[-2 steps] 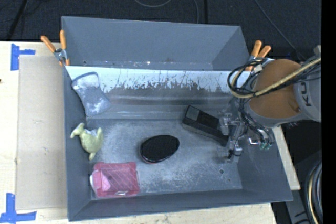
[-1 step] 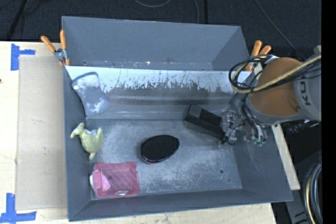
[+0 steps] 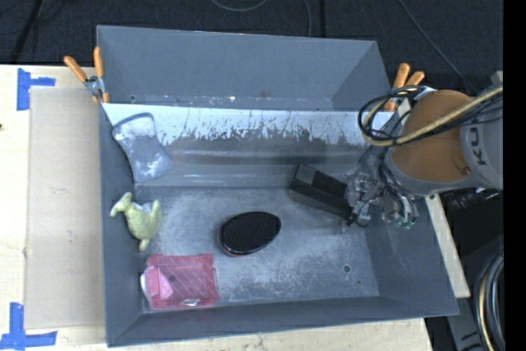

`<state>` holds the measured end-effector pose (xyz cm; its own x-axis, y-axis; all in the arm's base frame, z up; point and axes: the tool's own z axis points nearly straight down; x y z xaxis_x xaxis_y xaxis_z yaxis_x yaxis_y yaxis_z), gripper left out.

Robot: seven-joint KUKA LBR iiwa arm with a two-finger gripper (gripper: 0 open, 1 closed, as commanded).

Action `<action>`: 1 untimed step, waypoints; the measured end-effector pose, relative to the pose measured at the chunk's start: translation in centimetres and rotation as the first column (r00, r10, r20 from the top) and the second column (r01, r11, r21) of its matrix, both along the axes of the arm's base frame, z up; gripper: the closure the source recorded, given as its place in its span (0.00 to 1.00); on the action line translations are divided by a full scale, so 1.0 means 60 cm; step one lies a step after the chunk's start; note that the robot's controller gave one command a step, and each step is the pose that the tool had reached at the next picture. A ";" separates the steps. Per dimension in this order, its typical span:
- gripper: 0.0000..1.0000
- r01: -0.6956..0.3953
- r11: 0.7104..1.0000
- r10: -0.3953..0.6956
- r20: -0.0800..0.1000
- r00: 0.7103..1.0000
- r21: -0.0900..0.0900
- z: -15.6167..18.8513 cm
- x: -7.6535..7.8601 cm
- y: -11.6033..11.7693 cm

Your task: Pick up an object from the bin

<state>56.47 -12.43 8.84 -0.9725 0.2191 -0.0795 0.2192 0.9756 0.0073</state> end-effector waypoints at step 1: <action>1.00 0.011 1.000 -0.011 0.001 1.000 -0.012 0.001 -0.005 0.014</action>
Offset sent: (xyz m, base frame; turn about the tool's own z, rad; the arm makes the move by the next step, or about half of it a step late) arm -0.0092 -0.0205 0.1572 -0.0090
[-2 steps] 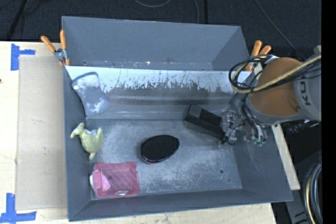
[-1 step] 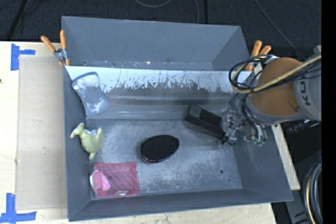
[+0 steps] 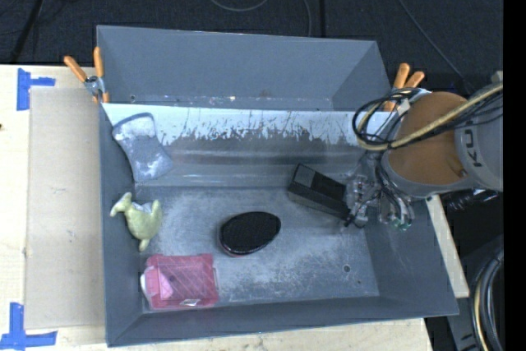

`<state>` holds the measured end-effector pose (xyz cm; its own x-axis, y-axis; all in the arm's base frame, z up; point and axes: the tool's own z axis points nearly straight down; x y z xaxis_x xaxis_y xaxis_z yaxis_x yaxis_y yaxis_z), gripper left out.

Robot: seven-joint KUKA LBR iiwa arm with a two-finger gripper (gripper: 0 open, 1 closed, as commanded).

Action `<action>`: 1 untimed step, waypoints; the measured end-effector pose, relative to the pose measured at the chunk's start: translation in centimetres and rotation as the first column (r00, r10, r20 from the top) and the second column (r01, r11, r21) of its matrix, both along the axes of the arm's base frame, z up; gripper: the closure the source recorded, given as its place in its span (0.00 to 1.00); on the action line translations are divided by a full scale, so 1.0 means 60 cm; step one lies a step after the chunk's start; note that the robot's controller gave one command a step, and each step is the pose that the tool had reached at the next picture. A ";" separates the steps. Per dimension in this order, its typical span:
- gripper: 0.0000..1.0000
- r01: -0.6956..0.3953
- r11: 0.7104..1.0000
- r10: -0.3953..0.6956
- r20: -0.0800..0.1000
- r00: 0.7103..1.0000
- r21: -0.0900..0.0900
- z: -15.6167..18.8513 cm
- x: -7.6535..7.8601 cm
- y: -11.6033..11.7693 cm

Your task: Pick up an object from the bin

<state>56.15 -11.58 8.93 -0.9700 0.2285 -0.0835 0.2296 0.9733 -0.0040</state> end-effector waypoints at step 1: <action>1.00 -0.001 1.000 0.001 0.000 1.000 0.000 0.000 0.000 -0.001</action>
Offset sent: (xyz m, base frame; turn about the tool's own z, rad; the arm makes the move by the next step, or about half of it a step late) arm -0.0137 -0.0152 0.1593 0.0984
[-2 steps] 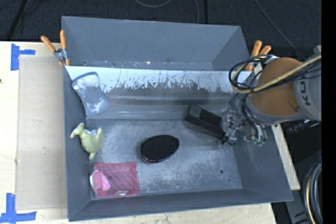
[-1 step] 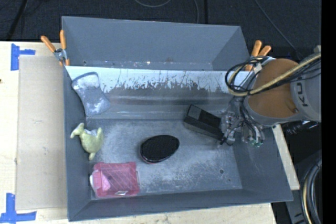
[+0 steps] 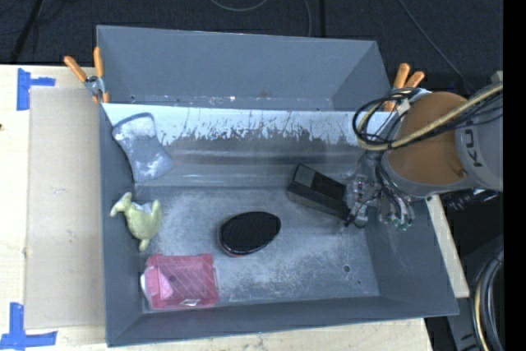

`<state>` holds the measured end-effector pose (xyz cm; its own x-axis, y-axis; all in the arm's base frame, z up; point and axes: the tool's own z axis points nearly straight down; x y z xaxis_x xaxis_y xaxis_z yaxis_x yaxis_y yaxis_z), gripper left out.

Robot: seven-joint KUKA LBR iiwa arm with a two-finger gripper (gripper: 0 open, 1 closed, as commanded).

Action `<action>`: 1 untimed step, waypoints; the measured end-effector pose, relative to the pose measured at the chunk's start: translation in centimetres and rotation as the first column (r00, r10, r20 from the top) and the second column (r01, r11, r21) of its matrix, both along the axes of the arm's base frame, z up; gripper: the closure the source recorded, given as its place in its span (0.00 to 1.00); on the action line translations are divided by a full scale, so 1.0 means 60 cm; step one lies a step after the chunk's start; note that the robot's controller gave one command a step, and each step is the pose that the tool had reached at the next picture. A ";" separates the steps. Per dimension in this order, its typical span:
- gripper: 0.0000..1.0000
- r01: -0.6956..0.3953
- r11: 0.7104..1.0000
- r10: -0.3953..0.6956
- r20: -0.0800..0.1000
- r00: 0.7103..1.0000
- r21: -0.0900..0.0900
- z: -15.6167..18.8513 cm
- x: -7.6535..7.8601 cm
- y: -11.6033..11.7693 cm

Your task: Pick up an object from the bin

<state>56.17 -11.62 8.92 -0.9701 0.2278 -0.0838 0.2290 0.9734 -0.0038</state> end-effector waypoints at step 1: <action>1.00 0.000 1.000 0.000 0.000 1.000 0.000 0.000 0.000 0.000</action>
Offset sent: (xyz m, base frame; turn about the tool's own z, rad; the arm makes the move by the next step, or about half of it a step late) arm -0.0365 -0.0140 0.0215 0.2980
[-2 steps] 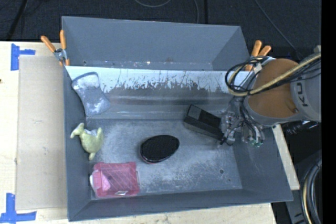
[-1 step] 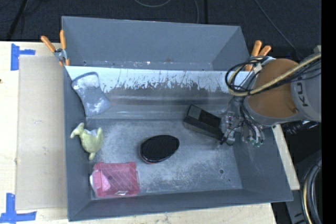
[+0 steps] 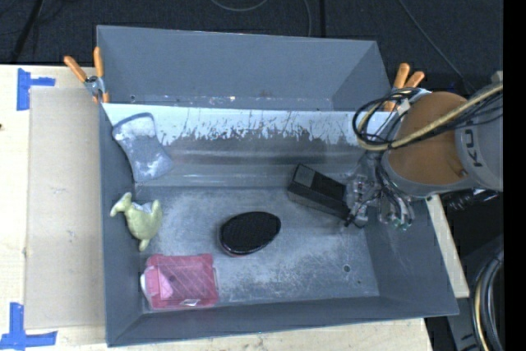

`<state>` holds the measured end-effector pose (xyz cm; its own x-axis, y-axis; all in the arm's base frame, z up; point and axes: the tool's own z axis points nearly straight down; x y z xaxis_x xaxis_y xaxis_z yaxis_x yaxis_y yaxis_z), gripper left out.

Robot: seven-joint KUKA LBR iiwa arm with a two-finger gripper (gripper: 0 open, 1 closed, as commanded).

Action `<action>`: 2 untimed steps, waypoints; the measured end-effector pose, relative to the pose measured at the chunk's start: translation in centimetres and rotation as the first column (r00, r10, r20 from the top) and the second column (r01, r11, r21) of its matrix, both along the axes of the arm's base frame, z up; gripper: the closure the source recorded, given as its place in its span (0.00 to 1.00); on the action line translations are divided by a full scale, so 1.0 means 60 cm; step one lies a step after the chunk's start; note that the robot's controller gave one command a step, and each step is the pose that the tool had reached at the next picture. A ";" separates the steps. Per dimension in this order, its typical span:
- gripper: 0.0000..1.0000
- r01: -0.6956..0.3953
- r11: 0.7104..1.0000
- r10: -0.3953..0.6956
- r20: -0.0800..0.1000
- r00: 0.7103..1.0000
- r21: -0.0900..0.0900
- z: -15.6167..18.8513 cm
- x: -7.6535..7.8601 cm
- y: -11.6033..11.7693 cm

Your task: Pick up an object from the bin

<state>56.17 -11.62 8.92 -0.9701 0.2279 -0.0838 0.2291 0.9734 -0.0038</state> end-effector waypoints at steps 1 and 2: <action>1.00 -0.001 1.000 0.001 0.000 1.000 0.000 0.000 0.000 0.000; 1.00 -0.001 1.000 0.001 0.000 1.000 0.000 0.000 0.000 0.000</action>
Offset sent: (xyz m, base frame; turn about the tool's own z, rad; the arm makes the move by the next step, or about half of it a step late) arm 0.0061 -0.0203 0.1809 -0.0816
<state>56.17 -11.62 8.92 -0.9704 0.2266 -0.0837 0.2277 0.9737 -0.0039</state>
